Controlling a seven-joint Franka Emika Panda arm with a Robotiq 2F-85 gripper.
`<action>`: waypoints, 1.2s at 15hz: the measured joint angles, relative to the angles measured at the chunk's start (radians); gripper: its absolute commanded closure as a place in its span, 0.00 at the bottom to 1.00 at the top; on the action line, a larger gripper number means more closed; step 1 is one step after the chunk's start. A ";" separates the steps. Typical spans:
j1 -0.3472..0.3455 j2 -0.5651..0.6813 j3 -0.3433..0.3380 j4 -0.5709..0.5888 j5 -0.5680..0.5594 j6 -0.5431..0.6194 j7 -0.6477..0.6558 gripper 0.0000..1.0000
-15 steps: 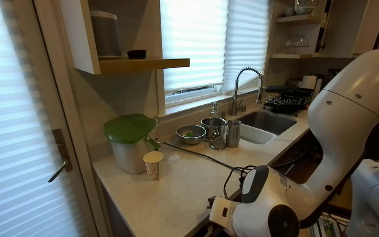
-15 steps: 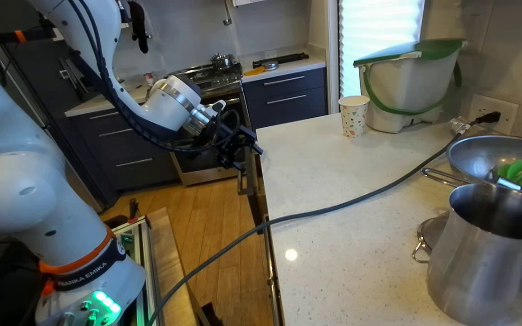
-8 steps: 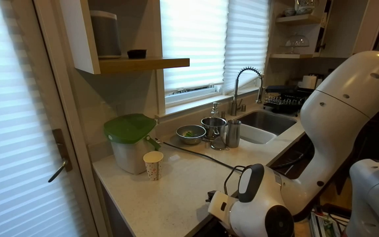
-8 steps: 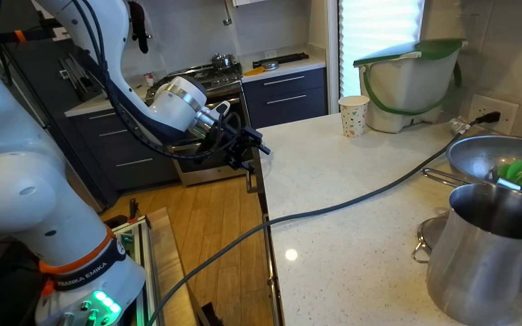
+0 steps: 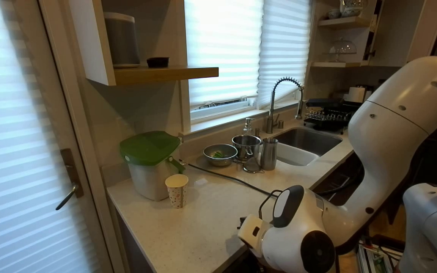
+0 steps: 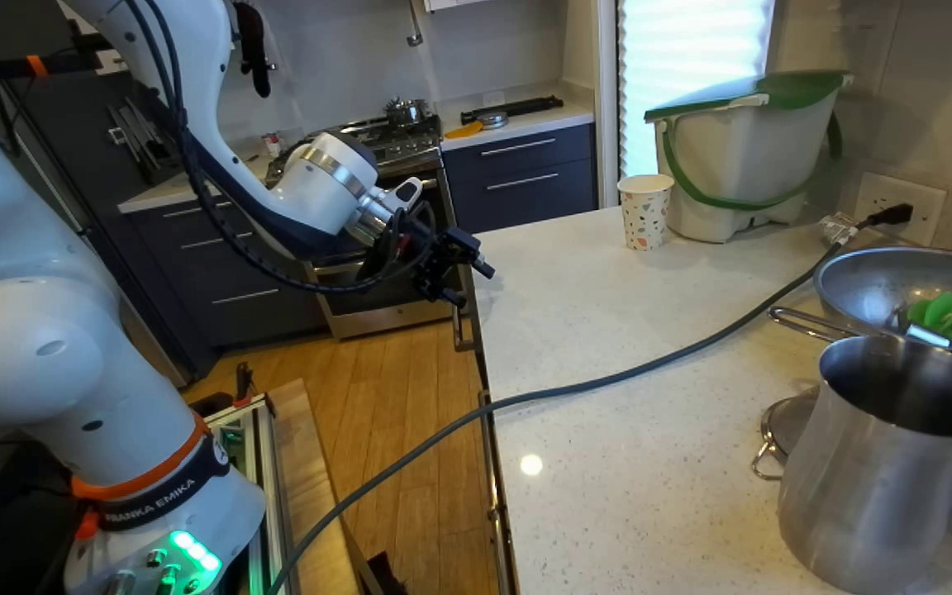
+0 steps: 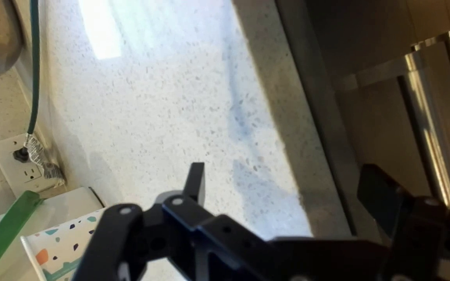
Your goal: Close the topmost drawer on the left
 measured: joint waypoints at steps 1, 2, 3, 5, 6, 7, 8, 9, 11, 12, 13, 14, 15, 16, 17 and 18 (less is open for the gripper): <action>0.001 -0.010 0.000 -0.001 0.040 0.007 0.000 0.00; 0.001 -0.024 -0.001 -0.002 0.093 0.020 0.000 0.00; 0.002 -0.039 -0.002 -0.005 0.146 0.036 0.000 0.00; 0.005 -0.080 -0.005 -0.013 0.257 0.060 -0.001 0.00; 0.007 -0.103 -0.005 -0.018 0.324 0.063 -0.005 0.00; 0.010 -0.129 -0.006 -0.024 0.394 0.063 -0.012 0.00; 0.013 -0.156 -0.006 -0.031 0.466 0.063 -0.020 0.00; 0.019 -0.182 -0.007 -0.037 0.545 0.063 -0.032 0.00; 0.041 -0.231 -0.015 -0.044 0.702 0.063 -0.074 0.00; 0.054 -0.255 -0.020 -0.047 0.771 0.057 -0.094 0.00; 0.061 -0.279 -0.019 -0.050 0.842 0.049 -0.117 0.00; 0.062 -0.304 -0.013 -0.052 0.912 0.042 -0.144 0.00; 0.062 -0.327 -0.008 -0.053 0.972 0.032 -0.167 0.00; 0.061 -0.350 -0.001 -0.053 1.026 0.020 -0.186 0.00; 0.061 -0.373 0.006 -0.052 1.077 -0.004 -0.207 0.00; 0.061 -0.395 0.014 -0.052 1.119 -0.031 -0.225 0.00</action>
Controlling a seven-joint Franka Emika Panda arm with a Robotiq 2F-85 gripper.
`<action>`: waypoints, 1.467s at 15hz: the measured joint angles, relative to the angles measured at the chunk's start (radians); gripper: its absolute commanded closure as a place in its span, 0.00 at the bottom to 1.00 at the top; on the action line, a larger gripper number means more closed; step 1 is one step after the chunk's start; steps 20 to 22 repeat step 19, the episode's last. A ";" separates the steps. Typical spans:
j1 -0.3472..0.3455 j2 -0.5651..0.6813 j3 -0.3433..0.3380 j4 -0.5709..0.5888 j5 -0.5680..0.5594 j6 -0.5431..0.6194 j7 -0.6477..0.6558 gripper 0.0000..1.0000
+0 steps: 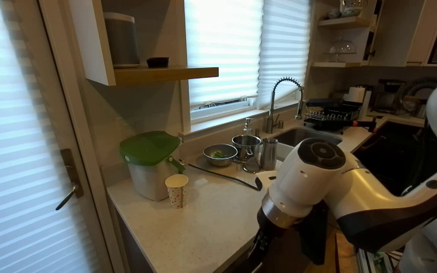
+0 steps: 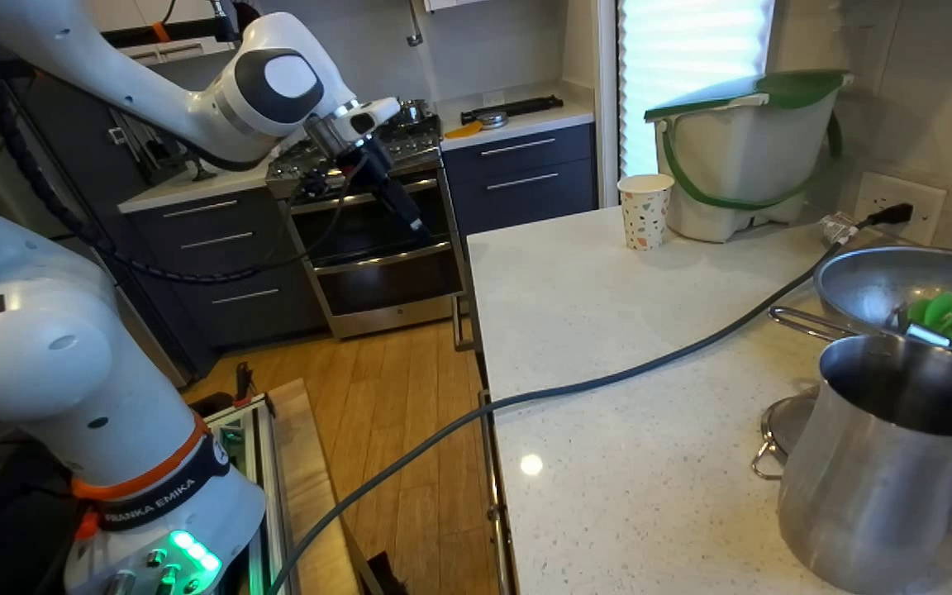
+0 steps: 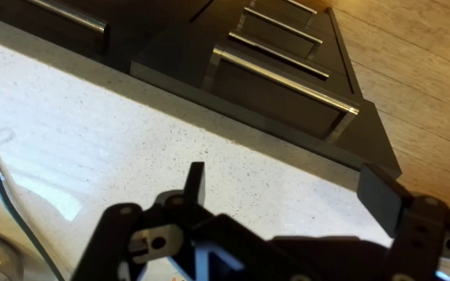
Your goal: Close the topmost drawer on the left
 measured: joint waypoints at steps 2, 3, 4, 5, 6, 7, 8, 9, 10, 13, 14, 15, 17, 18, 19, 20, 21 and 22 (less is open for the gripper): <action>-0.002 -0.044 0.016 0.001 0.054 -0.058 -0.022 0.00; -0.004 -0.065 0.025 0.002 0.070 -0.081 -0.027 0.00; -0.006 -0.087 0.032 0.002 0.083 -0.104 -0.032 0.00; -0.006 -0.108 0.038 0.002 0.094 -0.127 -0.038 0.00; -0.006 -0.130 0.044 0.002 0.101 -0.147 -0.043 0.00; -0.006 -0.151 0.048 0.002 0.108 -0.164 -0.051 0.00; -0.006 -0.171 0.052 0.002 0.113 -0.179 -0.058 0.00; -0.006 -0.188 0.055 0.001 0.115 -0.191 -0.060 0.00; -0.006 -0.201 0.058 0.000 0.117 -0.198 -0.061 0.00; -0.007 -0.211 0.059 -0.002 0.118 -0.201 -0.064 0.00; -0.007 -0.211 0.060 -0.002 0.118 -0.201 -0.064 0.00; -0.008 -0.211 0.060 -0.002 0.118 -0.201 -0.065 0.00; -0.009 -0.211 0.060 -0.003 0.118 -0.201 -0.066 0.00; -0.010 -0.211 0.060 -0.003 0.118 -0.201 -0.066 0.00; -0.010 -0.211 0.060 -0.003 0.118 -0.201 -0.067 0.00; -0.010 -0.211 0.060 -0.003 0.118 -0.201 -0.067 0.00; -0.010 -0.211 0.060 -0.003 0.118 -0.201 -0.067 0.00; -0.010 -0.211 0.060 -0.003 0.118 -0.201 -0.067 0.00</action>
